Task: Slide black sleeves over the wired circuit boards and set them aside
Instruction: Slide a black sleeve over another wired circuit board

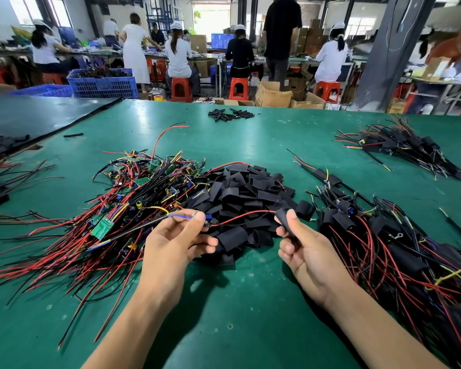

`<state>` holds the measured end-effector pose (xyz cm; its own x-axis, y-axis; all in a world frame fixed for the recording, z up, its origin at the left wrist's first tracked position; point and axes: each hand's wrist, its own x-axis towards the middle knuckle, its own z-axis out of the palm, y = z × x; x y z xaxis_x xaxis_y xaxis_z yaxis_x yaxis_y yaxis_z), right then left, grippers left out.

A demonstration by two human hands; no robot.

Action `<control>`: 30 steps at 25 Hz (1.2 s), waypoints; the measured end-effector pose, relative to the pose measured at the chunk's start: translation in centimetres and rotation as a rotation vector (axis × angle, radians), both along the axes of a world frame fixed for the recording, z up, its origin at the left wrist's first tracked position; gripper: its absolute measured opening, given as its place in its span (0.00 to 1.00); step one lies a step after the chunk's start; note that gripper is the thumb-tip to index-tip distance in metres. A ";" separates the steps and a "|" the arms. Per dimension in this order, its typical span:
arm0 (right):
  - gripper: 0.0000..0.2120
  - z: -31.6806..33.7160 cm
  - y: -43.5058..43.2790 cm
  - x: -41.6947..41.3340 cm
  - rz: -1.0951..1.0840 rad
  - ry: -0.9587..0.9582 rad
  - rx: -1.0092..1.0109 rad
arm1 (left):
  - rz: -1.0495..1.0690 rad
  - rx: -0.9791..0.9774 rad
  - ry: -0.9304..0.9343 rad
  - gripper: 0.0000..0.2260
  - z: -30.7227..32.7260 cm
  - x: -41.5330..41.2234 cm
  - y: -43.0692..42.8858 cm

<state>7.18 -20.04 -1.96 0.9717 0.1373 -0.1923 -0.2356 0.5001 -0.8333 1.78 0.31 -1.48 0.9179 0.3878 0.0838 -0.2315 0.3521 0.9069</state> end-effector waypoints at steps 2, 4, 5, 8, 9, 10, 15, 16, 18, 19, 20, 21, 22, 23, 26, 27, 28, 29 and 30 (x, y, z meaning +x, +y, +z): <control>0.18 0.0 -0.1 0.1 -0.022 0.018 0.012 | -0.039 0.005 0.017 0.07 -0.1 -0.1 -0.1; 0.16 0.0 -0.1 0.2 -0.025 0.025 0.012 | -0.062 0.005 0.029 0.07 -0.2 -0.1 -0.1; 0.15 0.1 -0.2 0.1 -0.024 0.027 0.008 | -0.063 0.004 0.033 0.08 -0.2 -0.1 -0.2; 0.11 0.4 -0.3 0.0 -0.012 0.026 0.013 | -0.055 -0.002 0.042 0.10 -0.1 -0.1 0.0; 0.11 0.5 -0.3 0.0 -0.007 0.030 0.018 | -0.052 -0.006 0.044 0.11 -0.1 -0.1 0.0; 0.12 0.5 -0.3 0.0 -0.002 0.034 0.024 | -0.051 -0.010 0.048 0.11 -0.1 -0.1 0.1; 0.16 0.7 -0.7 0.1 0.052 0.052 0.033 | -0.033 -0.007 0.069 0.04 -0.4 0.0 0.3; 0.14 0.7 -0.8 0.1 0.064 0.054 0.043 | -0.027 -0.006 0.072 0.02 -0.4 0.0 0.4; 0.09 0.8 -0.9 0.1 0.069 0.055 0.059 | -0.019 -0.002 0.075 0.01 -0.5 0.1 0.6; 0.06 0.8 -1.0 0.1 0.067 0.054 0.065 | -0.020 0.003 0.077 0.02 -0.6 0.1 0.7; 0.06 0.8 -1.0 0.1 0.065 0.053 0.069 | -0.020 0.007 0.078 0.03 -0.6 0.1 0.7; 0.07 0.9 -1.1 0.1 0.063 0.053 0.070 | -0.020 0.011 0.078 0.03 -0.6 0.1 0.7; 0.08 0.9 -1.1 0.1 0.061 0.055 0.068 | -0.022 0.012 0.075 0.03 -0.5 0.1 0.7; 0.10 0.9 -1.1 0.1 0.064 0.058 0.062 | -0.024 0.009 0.073 0.03 -0.5 0.0 0.7; 0.11 1.0 -1.0 -0.1 0.108 0.029 -0.006 | -0.027 -0.002 0.066 0.08 -0.3 0.0 0.4; 0.11 0.9 -0.9 -0.2 0.128 0.008 -0.040 | -0.028 -0.004 0.064 0.12 -0.3 0.0 0.4; 0.11 0.8 -0.8 -0.2 0.144 -0.012 -0.064 | -0.027 -0.010 0.068 0.14 -0.3 -0.1 0.2; 0.10 0.7 -0.6 -0.3 0.156 -0.029 -0.074 | -0.030 -0.019 0.070 0.14 -0.2 -0.1 0.1; 0.09 0.5 -0.5 -0.4 0.166 -0.045 -0.078 | -0.040 -0.037 0.075 0.15 -0.2 -0.1 0.0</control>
